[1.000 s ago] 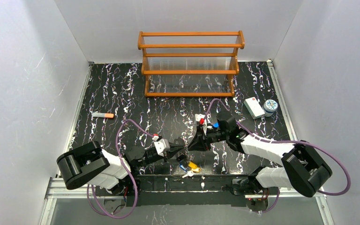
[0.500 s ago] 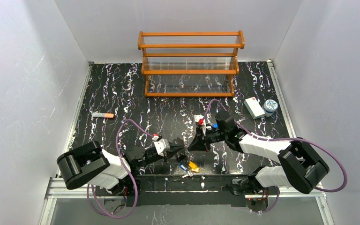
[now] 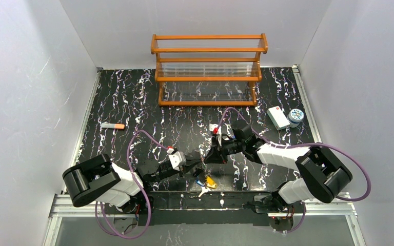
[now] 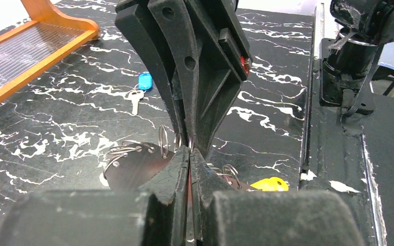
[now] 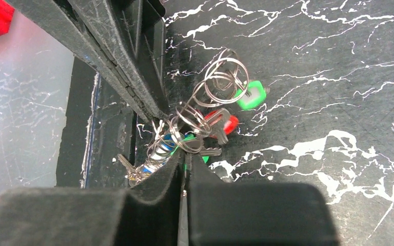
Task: Put the keys on the keyring
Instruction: Adjust the key on the keyring.
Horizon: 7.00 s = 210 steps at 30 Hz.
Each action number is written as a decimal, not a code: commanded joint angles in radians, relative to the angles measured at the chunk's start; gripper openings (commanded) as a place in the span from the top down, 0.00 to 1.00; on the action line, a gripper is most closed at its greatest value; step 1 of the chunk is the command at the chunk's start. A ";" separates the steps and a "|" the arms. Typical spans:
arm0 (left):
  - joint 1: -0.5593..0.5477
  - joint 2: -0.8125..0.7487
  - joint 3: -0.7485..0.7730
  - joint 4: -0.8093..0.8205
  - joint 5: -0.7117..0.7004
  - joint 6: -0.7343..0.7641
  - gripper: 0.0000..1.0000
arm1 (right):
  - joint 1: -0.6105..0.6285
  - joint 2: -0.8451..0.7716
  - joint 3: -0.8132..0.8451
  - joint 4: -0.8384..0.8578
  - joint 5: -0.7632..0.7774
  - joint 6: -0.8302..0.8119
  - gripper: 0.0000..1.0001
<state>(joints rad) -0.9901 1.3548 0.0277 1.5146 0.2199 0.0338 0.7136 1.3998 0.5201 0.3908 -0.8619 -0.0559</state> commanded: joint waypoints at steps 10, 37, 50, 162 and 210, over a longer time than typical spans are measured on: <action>-0.001 0.015 0.026 0.058 0.015 0.002 1.00 | 0.000 -0.210 -0.107 0.064 0.016 -0.048 0.74; -0.001 -0.005 0.020 0.058 0.015 -0.006 1.00 | 0.008 -0.096 -0.022 0.157 -0.007 -0.092 0.67; -0.002 -0.012 0.014 0.058 -0.005 -0.002 1.00 | 0.012 -0.087 -0.007 0.110 -0.060 -0.123 0.99; -0.002 0.131 0.036 0.029 -0.156 0.025 1.00 | 0.116 -0.186 0.146 -0.386 0.322 -0.310 0.60; -0.001 -0.029 0.006 0.274 -0.132 -0.020 1.00 | 0.040 -0.048 0.078 -0.094 0.098 -0.131 0.99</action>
<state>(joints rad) -0.9966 1.3659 0.0380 1.5097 0.1143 0.0143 0.7586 1.3346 0.5632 0.2703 -0.7193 -0.1860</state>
